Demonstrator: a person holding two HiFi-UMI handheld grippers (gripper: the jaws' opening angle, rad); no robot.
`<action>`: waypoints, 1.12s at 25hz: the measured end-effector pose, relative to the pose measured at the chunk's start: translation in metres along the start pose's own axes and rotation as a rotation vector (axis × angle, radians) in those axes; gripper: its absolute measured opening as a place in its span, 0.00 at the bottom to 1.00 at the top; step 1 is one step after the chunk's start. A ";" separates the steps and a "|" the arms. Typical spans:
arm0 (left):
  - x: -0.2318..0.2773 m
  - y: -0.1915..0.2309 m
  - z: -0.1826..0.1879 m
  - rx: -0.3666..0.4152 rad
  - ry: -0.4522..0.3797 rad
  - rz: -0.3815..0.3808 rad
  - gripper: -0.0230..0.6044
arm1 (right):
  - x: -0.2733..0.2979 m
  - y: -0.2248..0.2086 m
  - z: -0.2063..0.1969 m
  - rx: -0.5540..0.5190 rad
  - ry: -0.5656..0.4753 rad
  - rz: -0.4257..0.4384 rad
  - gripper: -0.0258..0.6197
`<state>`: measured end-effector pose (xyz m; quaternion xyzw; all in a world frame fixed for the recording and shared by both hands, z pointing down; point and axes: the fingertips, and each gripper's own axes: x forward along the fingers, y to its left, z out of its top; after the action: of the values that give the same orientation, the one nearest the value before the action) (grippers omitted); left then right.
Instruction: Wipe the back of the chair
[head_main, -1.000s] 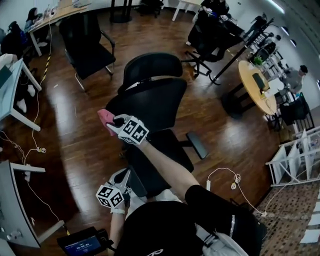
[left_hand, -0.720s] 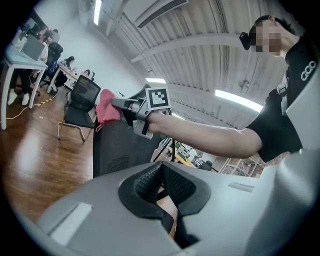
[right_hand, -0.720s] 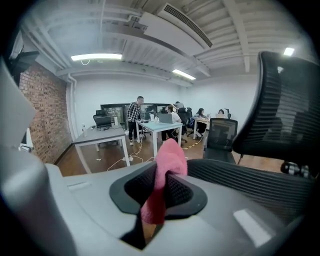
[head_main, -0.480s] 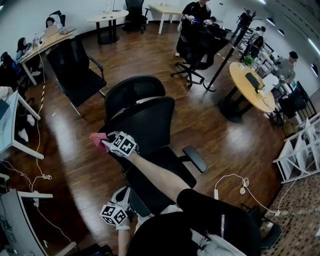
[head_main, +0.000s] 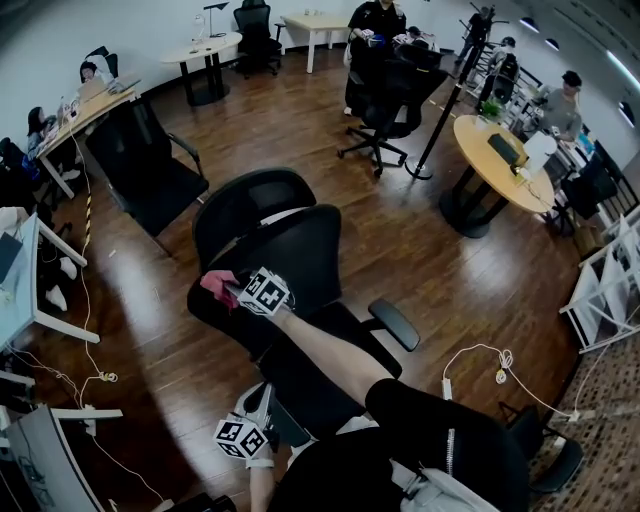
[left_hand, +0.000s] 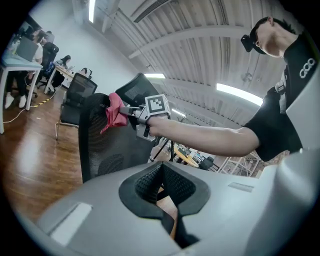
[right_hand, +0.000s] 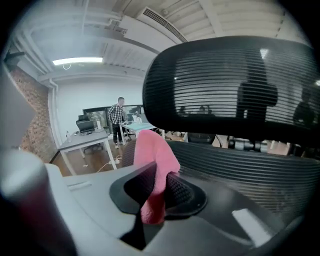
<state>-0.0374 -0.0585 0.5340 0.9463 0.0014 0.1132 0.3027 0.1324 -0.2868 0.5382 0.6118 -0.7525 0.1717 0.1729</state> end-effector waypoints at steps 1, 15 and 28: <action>0.004 -0.001 0.000 0.002 0.004 -0.003 0.02 | -0.005 -0.008 -0.003 0.006 0.002 -0.010 0.10; 0.050 -0.020 -0.008 0.017 0.051 -0.033 0.02 | -0.061 -0.103 -0.030 0.044 0.007 -0.106 0.10; 0.094 -0.039 -0.014 0.018 0.075 -0.050 0.02 | -0.124 -0.183 -0.056 0.104 -0.006 -0.208 0.10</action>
<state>0.0536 -0.0120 0.5433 0.9438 0.0377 0.1412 0.2966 0.3383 -0.1891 0.5379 0.6955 -0.6754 0.1899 0.1553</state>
